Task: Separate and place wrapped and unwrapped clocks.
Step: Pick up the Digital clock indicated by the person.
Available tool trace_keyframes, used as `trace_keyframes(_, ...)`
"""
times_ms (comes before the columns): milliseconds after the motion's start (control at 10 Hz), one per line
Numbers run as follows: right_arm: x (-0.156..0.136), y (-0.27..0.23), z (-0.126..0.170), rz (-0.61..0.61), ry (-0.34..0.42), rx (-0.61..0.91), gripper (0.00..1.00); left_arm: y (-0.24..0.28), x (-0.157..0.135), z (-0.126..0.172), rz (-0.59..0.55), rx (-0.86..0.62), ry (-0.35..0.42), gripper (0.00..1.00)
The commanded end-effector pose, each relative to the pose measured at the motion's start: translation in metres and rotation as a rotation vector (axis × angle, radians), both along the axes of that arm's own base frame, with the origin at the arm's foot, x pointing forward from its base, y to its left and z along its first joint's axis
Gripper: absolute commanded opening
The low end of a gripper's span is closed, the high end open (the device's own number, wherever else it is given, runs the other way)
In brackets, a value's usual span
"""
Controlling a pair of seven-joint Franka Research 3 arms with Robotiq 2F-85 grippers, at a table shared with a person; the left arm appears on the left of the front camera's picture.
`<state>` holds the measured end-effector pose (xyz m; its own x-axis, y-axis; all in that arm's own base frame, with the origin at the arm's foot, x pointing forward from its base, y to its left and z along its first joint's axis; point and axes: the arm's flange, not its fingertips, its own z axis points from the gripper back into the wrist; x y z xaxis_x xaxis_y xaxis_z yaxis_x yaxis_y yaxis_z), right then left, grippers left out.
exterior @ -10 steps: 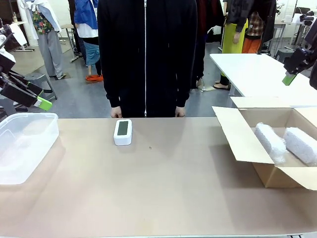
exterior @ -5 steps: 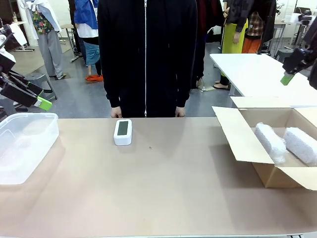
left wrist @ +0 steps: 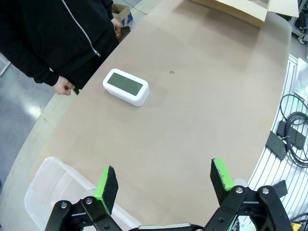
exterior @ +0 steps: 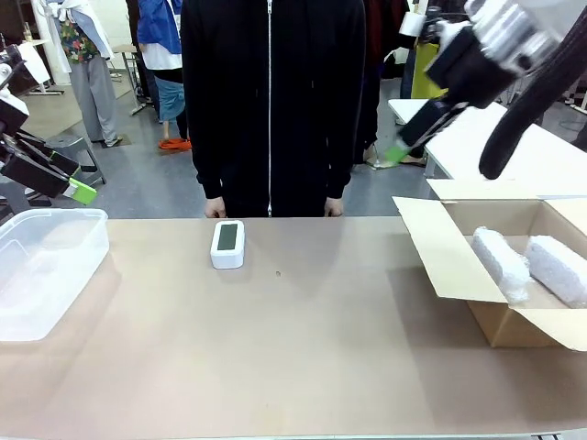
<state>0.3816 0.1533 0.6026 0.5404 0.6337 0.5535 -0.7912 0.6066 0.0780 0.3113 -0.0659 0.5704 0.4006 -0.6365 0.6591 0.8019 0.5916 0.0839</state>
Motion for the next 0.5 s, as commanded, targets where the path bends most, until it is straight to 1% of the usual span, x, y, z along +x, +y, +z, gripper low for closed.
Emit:
trace_keyframes(0, -0.019, 0.011, -0.031, 0.103, -0.072, 0.143, 1.00, 0.000, 0.001, -0.003, -0.007, -0.014, -0.002, 1.00)
trace_keyframes(100, -0.026, 0.021, -0.042, 0.115, -0.118, 0.183, 1.00, 0.000, 0.001, -0.003, -0.007, -0.014, -0.002, 1.00)
trace_keyframes(200, -0.031, 0.027, -0.052, 0.200, -0.121, 0.222, 1.00, 0.000, 0.001, -0.003, -0.007, -0.014, -0.002, 1.00)
trace_keyframes(300, -0.034, 0.029, -0.054, 0.241, -0.143, 0.233, 1.00, 0.000, 0.001, -0.003, -0.007, -0.014, -0.002, 1.00)
trace_keyframes(400, -0.040, 0.031, -0.054, 0.240, -0.155, 0.206, 1.00, 0.000, 0.001, -0.003, -0.007, -0.014, -0.002, 1.00)
